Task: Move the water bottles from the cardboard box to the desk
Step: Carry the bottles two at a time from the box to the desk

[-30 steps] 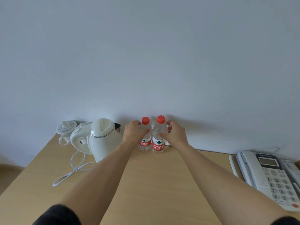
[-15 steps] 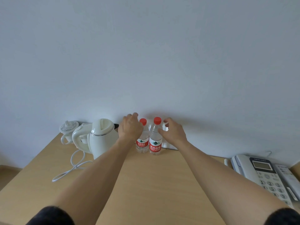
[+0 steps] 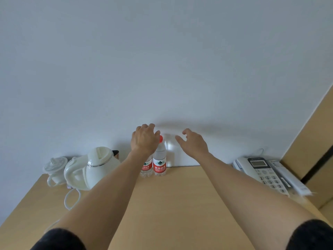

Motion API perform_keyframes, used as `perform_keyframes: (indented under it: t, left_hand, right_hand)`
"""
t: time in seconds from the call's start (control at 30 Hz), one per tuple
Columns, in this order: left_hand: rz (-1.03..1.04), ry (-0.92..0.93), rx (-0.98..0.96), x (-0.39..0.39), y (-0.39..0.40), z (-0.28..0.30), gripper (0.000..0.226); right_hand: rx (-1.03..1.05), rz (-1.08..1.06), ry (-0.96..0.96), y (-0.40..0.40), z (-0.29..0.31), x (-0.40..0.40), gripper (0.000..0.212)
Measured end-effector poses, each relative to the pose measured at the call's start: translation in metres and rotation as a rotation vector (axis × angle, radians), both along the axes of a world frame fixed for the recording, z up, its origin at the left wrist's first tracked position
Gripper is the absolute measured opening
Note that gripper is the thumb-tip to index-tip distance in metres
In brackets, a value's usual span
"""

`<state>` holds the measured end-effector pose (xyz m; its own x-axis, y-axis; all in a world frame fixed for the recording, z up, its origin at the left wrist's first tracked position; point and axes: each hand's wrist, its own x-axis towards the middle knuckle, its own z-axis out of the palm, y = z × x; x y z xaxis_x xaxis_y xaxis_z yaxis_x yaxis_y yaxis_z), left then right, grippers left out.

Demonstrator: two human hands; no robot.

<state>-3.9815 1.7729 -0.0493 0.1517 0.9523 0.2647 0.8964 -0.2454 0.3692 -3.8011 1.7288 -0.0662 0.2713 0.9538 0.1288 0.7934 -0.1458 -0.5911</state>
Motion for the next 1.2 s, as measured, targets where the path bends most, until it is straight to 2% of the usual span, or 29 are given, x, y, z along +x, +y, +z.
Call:
perform_keyframes:
  t: [0.3,0.57,0.77,1.0,1.2]
  left_hand:
    - [-0.219,0.07,-0.003,0.024,-0.03,-0.002,0.043]
    - [-0.494,0.083,-0.015,0.091,-0.095,-0.008,0.043]
    - [-0.753,0.107,0.009,0.167,-0.185,-0.012,0.042]
    - [-1.045,0.149,0.033,0.245,-0.306,-0.018,0.043]
    - [-1.207,0.205,-0.021,0.319,-0.436,-0.023,0.048]
  right_hand:
    - [-0.03,-0.213,-0.001,-0.066,-0.002,0.006,0.055]
    - [-0.079,-0.458,-0.004,-0.175,-0.009,0.042,0.053]
    - [-0.11,-0.7,0.019,-0.283,-0.008,0.082,0.05]
    - [-0.135,-0.938,0.03,-0.413,-0.016,0.133,0.059]
    - [-0.176,-1.123,0.041,-0.547,-0.024,0.169,0.056]
